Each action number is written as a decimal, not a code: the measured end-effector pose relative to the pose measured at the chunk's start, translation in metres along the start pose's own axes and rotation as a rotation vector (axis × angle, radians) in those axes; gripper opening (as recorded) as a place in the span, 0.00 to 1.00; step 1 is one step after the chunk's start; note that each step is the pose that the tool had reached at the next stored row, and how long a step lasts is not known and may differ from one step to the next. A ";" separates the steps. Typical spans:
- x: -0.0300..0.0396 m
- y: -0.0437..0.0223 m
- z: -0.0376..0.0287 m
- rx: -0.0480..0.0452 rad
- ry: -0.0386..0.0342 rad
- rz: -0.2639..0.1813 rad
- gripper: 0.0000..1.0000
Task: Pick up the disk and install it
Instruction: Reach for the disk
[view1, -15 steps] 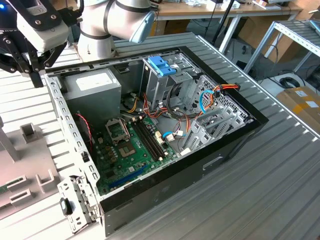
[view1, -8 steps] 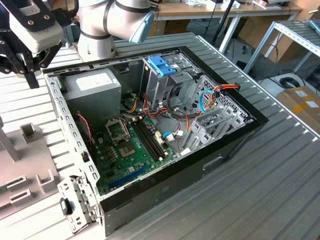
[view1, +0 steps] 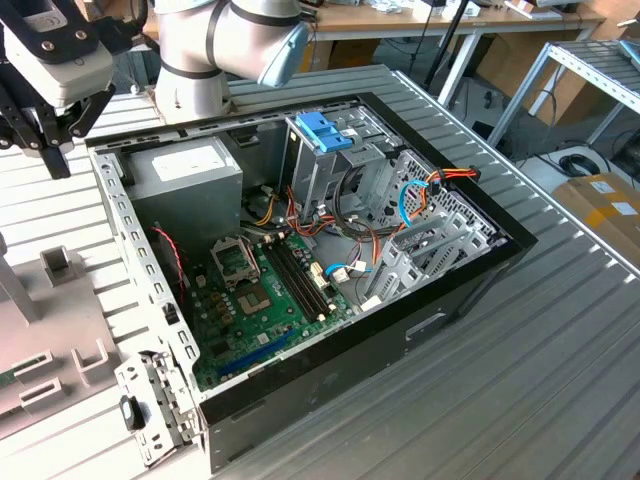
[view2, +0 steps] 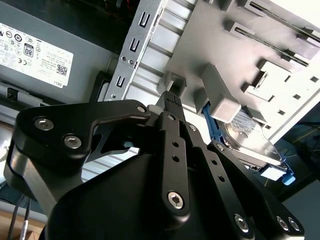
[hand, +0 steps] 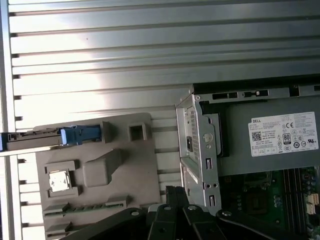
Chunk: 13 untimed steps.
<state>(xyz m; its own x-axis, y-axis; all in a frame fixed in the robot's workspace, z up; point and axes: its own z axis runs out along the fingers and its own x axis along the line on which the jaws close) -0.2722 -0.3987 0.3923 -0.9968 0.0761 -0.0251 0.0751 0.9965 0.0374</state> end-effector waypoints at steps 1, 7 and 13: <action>0.0009 -0.0001 0.0000 0.0000 0.0001 0.000 0.10; 0.0071 -0.0005 -0.0002 0.0000 0.0000 0.000 0.10; 0.0128 -0.0010 -0.0004 0.0001 0.0001 0.000 0.10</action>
<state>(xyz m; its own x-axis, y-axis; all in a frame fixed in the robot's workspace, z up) -0.2850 -0.3987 0.3923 -0.9968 0.0761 -0.0250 0.0751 0.9965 0.0374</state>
